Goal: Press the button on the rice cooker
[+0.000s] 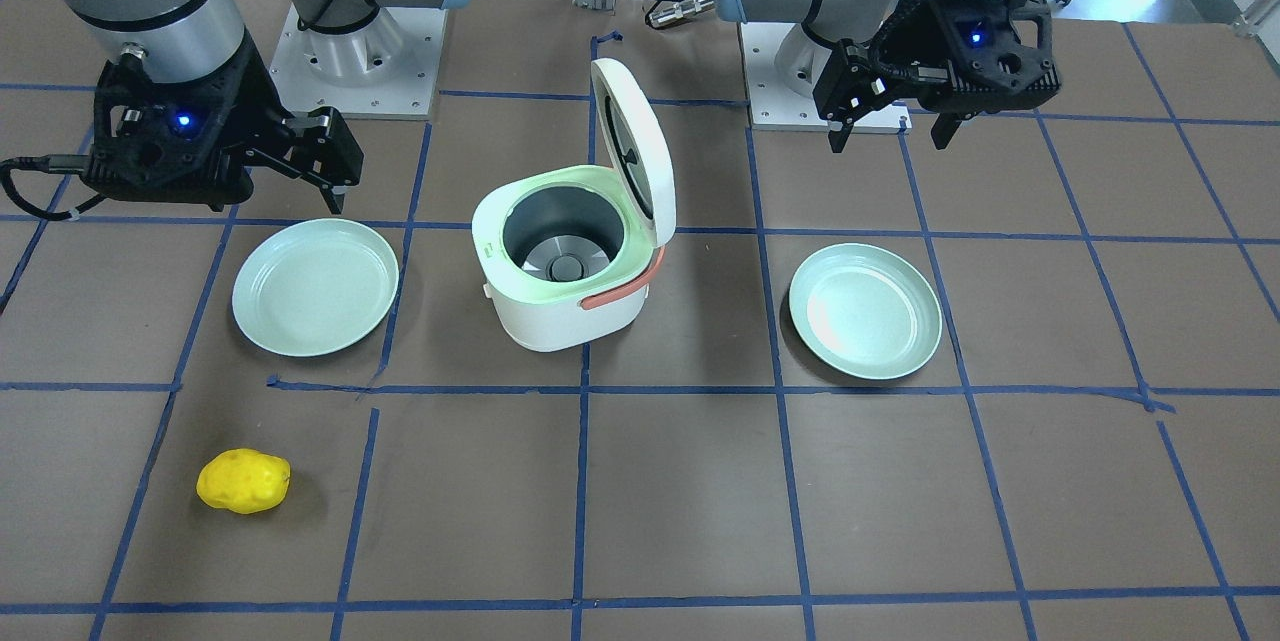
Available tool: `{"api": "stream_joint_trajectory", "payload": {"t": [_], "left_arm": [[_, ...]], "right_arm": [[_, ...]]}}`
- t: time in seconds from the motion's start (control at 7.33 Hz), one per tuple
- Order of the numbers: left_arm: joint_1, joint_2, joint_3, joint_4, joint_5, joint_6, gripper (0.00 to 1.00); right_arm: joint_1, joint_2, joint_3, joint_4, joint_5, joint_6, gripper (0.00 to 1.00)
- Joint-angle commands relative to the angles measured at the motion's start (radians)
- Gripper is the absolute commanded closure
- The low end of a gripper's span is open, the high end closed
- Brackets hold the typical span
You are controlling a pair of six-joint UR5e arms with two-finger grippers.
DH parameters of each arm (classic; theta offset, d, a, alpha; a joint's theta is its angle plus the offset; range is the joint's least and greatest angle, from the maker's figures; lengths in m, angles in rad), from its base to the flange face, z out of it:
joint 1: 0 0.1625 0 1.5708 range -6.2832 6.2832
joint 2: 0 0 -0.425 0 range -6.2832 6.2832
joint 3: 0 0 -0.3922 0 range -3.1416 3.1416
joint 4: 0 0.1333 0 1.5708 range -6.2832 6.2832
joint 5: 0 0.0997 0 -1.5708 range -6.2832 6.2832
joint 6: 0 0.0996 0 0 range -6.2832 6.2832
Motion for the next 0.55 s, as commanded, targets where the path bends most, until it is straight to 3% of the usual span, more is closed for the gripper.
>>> {"api": "stream_joint_trajectory", "payload": {"t": [0.0, 0.41], "left_arm": [[0.000, 0.000, 0.000, 0.000, 0.000, 0.000, 0.00], [0.000, 0.000, 0.000, 0.000, 0.000, 0.000, 0.00]], "right_arm": [[-0.011, -0.006, 0.000, 0.002, 0.002, -0.003, 0.00], [-0.035, -0.020, 0.000, 0.004, 0.014, 0.008, 0.00]]}}
